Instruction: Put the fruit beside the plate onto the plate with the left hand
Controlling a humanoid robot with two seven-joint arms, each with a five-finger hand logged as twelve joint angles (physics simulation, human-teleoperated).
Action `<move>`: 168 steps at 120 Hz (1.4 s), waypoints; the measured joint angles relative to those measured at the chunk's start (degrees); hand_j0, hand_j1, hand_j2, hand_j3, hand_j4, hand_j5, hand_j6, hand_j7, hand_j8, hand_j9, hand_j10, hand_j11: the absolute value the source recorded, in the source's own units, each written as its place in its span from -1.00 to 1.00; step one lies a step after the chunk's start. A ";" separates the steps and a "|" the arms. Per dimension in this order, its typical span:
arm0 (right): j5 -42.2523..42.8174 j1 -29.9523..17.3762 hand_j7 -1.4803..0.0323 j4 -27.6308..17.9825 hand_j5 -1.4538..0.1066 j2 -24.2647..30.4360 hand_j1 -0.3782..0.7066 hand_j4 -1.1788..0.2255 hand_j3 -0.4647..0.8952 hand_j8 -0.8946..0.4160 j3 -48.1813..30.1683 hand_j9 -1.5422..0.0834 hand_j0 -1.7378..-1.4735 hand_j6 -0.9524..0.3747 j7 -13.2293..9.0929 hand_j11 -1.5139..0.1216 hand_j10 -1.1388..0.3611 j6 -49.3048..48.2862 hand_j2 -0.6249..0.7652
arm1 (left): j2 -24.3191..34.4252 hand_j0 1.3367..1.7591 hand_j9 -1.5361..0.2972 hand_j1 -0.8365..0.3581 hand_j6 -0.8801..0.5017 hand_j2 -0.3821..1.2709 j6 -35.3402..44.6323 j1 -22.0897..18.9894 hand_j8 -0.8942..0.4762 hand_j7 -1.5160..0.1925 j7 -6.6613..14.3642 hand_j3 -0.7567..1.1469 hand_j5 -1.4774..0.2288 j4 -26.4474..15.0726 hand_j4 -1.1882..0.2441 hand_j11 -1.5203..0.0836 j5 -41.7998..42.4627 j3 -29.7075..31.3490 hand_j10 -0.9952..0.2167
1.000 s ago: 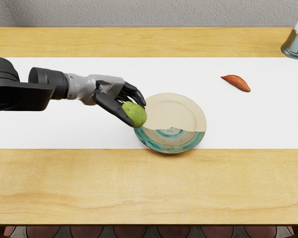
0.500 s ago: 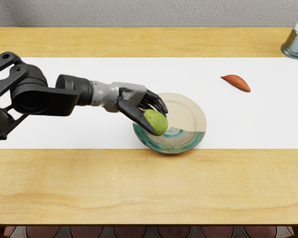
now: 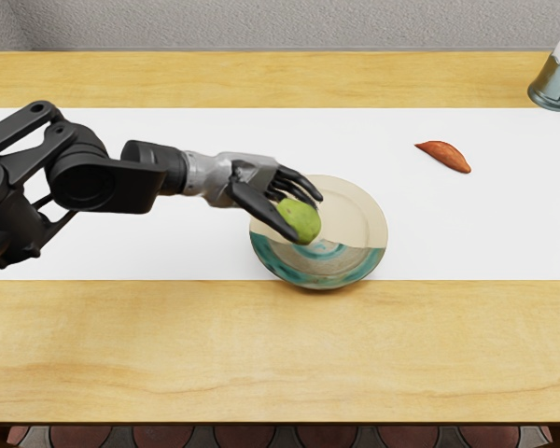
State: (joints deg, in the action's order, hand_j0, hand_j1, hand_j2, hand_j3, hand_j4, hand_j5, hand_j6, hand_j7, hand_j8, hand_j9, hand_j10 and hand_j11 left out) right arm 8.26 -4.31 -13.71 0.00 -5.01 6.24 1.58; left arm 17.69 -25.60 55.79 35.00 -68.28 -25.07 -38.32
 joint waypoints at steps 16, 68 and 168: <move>0.00 0.00 0.93 0.01 0.84 0.00 -0.91 0.66 -0.32 0.34 0.00 0.87 -0.40 0.41 0.00 0.83 0.50 0.00 -0.11 | -0.68 0.52 0.30 0.46 -0.03 -0.42 0.01 1.03 0.00 0.37 0.00 -0.21 0.32 0.25 0.29 0.46 0.09 -0.29 0.25; 0.00 0.00 0.93 0.02 0.84 0.00 -0.91 0.66 -0.32 0.34 0.00 0.87 -0.40 0.41 0.00 0.83 0.50 0.00 -0.11 | 9.39 0.52 0.62 0.90 0.22 -0.52 -8.13 -3.47 0.25 0.71 0.00 -0.20 0.67 0.34 0.60 0.83 20.66 -6.90 0.58; 0.00 0.00 0.93 0.03 0.84 0.00 -0.91 0.66 -0.32 0.34 0.00 0.87 -0.40 0.41 0.00 0.83 0.50 0.00 -0.11 | 35.04 0.52 0.67 0.98 0.27 -0.54 -9.44 -13.17 0.30 0.77 0.00 -0.20 0.73 4.28 0.66 0.89 34.08 -7.18 0.64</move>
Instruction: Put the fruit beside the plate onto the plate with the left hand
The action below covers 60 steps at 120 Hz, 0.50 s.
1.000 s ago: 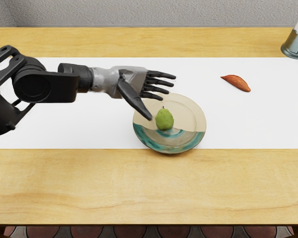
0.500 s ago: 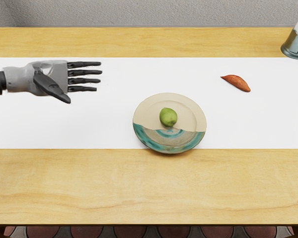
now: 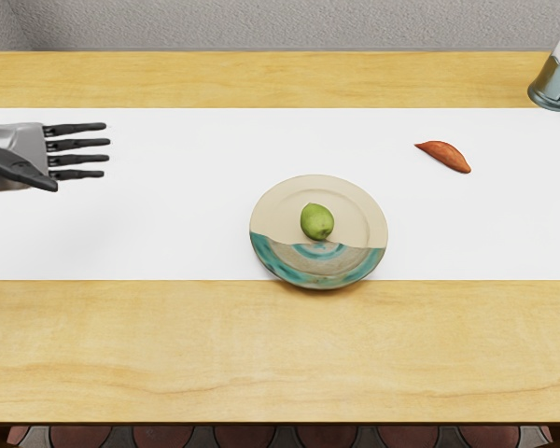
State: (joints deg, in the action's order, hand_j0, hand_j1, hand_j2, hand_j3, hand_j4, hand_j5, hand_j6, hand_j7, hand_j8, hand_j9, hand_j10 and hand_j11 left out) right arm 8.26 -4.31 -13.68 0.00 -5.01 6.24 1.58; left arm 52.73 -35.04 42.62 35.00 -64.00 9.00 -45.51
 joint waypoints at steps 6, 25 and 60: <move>0.00 0.00 0.93 -0.01 0.84 0.00 -0.91 0.66 -0.32 0.34 0.00 0.87 -0.40 0.41 0.00 0.83 0.50 0.00 -0.11 | 0.00 0.52 0.67 0.98 0.27 -0.54 0.00 0.00 0.30 0.77 0.00 -0.20 0.73 0.64 0.66 0.89 0.17 0.03 0.64; 0.00 0.00 0.93 -0.01 0.84 0.00 -0.91 0.66 -0.32 0.34 0.00 0.87 -0.40 0.41 0.00 0.83 0.50 0.00 -0.11 | 0.00 0.52 0.67 0.98 0.27 -0.54 0.00 0.00 0.30 0.77 0.00 -0.20 0.73 3.57 0.66 0.89 0.78 0.03 0.64; 0.00 0.00 0.93 -0.03 0.84 0.00 -0.91 0.66 -0.32 0.34 0.00 0.87 -0.40 0.41 0.00 0.83 0.50 0.00 -0.11 | 0.00 0.52 0.67 0.98 0.27 -0.54 -0.01 0.08 0.31 0.77 0.00 -0.20 0.73 6.68 0.66 0.89 1.27 0.01 0.64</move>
State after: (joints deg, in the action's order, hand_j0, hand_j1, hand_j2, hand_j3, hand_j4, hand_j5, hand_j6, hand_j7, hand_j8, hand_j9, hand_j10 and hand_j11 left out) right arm 8.26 -4.31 -13.71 0.00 -5.01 6.24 1.58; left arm 52.73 -35.05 42.70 35.00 -57.32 10.27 -45.50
